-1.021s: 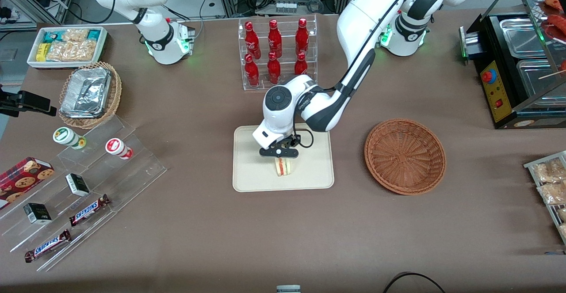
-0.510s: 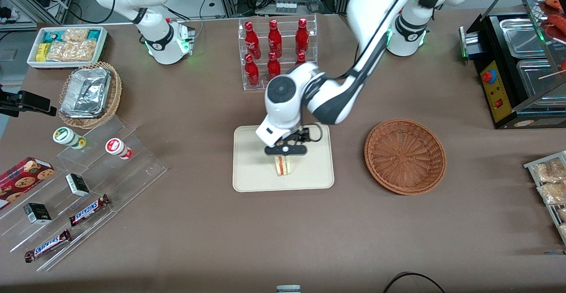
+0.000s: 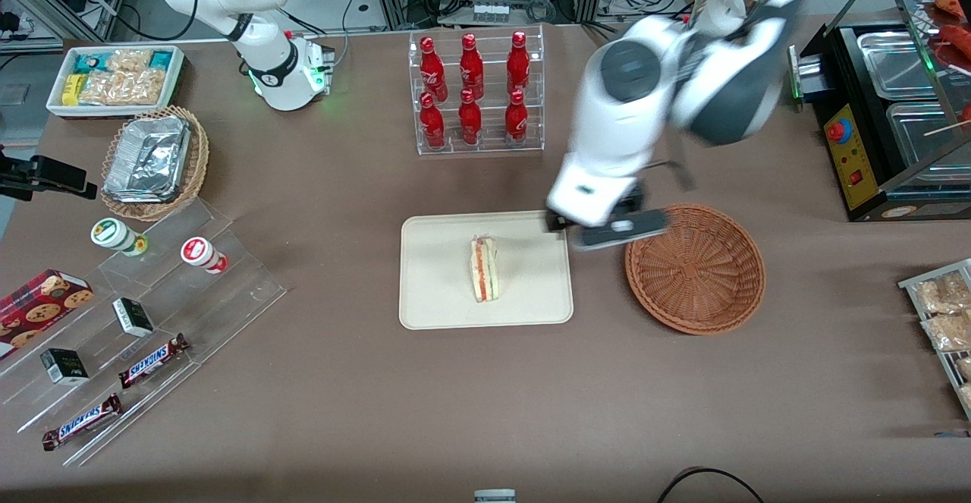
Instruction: Place sandwich from basket to tray
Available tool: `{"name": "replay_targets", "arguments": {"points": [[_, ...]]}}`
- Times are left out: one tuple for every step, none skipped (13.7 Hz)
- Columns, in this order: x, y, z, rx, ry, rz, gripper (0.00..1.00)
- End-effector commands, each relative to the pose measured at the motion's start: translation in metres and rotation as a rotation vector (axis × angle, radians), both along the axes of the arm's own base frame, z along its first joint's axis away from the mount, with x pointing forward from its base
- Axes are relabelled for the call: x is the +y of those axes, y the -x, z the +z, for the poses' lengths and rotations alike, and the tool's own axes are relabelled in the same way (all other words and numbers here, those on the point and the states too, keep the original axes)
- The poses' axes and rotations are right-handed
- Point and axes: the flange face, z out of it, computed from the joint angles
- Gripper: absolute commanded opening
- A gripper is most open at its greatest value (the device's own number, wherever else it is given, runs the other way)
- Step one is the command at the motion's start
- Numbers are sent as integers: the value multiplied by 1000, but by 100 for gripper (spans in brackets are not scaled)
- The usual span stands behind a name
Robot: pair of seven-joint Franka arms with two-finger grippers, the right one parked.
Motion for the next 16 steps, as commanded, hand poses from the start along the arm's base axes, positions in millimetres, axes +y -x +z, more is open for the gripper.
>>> {"name": "replay_targets", "arguments": {"points": [[75,12,25,41,-19,-21,100],[101,8,34,54,-11,-37,100],[119,9,44,58,-8,-61,100],[137,8,50,69,-12,-85,100],[159,9,57,82,-18,-118,100],[178,10,63,91,-23,-156,100],[198,10,68,96,-23,-182,100],[213,11,75,94,-22,-219,100],[223,13,79,102,-15,-273,100],[243,11,81,103,-10,-313,100],[256,10,84,100,9,-344,100],[259,9,90,90,22,-350,100],[258,6,98,75,22,-355,100],[258,0,97,73,24,-353,100],[256,-7,92,79,24,-352,100],[252,-8,90,86,23,-358,100]]}}
